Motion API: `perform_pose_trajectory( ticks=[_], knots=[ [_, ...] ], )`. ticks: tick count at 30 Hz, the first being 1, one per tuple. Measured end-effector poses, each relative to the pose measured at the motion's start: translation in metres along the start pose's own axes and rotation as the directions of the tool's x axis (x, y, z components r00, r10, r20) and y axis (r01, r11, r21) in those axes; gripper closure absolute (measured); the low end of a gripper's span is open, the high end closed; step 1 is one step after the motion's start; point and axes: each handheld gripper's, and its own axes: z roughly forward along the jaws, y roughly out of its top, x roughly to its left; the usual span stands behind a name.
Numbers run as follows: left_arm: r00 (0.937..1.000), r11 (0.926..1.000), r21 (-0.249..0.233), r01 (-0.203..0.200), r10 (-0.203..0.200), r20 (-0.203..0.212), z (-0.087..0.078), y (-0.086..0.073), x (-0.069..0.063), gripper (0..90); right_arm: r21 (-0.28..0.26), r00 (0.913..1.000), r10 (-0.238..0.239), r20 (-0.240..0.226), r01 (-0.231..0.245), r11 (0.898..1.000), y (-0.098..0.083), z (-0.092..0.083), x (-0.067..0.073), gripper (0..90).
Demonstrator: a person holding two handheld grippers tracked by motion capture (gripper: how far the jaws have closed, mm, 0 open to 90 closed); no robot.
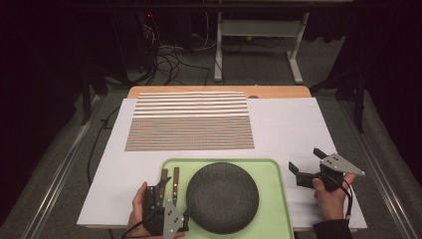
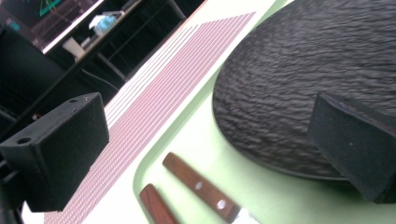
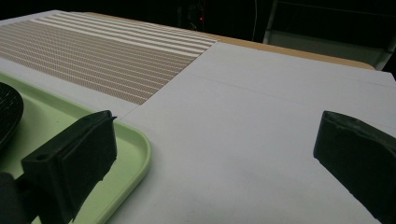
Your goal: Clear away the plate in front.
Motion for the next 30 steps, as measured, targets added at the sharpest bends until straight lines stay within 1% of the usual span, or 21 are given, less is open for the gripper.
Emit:
perform_pose_trajectory(
  ticks=[2, 4, 6, 10, 13, 17, 18, 21, 24, 28, 29, 30],
  knots=[
    [0.9995, 0.9996, 0.005, 0.030, -0.030, 0.010, 0.002, -0.003, 0.005, 0.0, 0.000, 1.0000, -0.001, 0.000, 0.001, 1.000, 0.000, 0.000, 0.000, 0.0],
    [0.9986, 0.9986, 0.009, 0.052, -0.052, 0.008, 0.003, -0.006, 0.010, 0.0, 0.000, 1.0000, 0.000, 0.000, 0.000, 1.000, 0.000, 0.000, 0.000, 0.0],
    [0.9968, 0.9968, 0.014, 0.079, -0.079, 0.010, 0.004, -0.008, 0.015, 0.0, 0.000, 1.0000, 0.000, 0.000, 0.000, 1.000, 0.000, 0.000, 0.000, 0.0],
    [0.9930, 0.9929, 0.020, 0.118, -0.118, 0.011, 0.005, -0.012, 0.023, 0.0, 0.000, 1.0000, 0.000, 0.000, 0.000, 1.000, 0.000, 0.000, 0.000, 0.0],
    [0.9856, 0.9856, 0.016, 0.168, -0.169, 0.015, 0.006, -0.016, 0.030, 0.0, 0.000, 1.0000, 0.000, 0.000, 0.000, 1.000, 0.000, 0.000, 0.000, 0.0],
    [0.9766, 0.9765, 0.022, 0.214, -0.215, 0.014, 0.008, -0.022, 0.040, 0.0, 0.000, 1.0000, 0.001, 0.000, -0.001, 1.000, 0.000, 0.000, 0.000, 0.0],
    [0.9749, 0.9747, 0.026, 0.222, -0.222, 0.014, 0.008, -0.023, 0.043, 0.0, 0.000, 1.0000, 0.001, 0.000, -0.001, 1.000, 0.000, 0.000, 0.000, 0.0],
    [0.9664, 0.9662, 0.040, 0.255, -0.256, 0.026, 0.010, -0.027, 0.049, 0.0, -0.001, 1.0000, 0.000, 0.000, 0.000, 1.000, 0.000, 0.000, 0.000, 0.0],
    [0.9595, 0.9588, 0.057, 0.278, -0.280, 0.028, 0.013, -0.032, 0.054, 0.0, 0.000, 1.0000, 0.002, -0.001, -0.002, 1.000, 0.000, 0.000, 0.000, 0.0],
    [0.9484, 0.9471, 0.065, 0.314, -0.316, 0.024, 0.015, -0.037, 0.063, 0.0, -0.001, 1.0000, 0.002, -0.001, -0.002, 1.000, 0.000, 0.000, 0.000, 0.0],
    [0.9468, 0.9453, 0.068, 0.319, -0.321, 0.022, 0.016, -0.037, 0.064, 0.0, 0.000, 1.0000, 0.002, -0.001, -0.002, 1.000, 0.000, 0.000, 0.000, 0.0],
    [0.9433, 0.9417, 0.071, 0.329, -0.331, 0.021, 0.016, -0.039, 0.067, 0.0, 0.000, 1.0000, 0.003, -0.001, -0.003, 1.000, 0.000, 0.000, 0.000, 0.0]
  ],
)
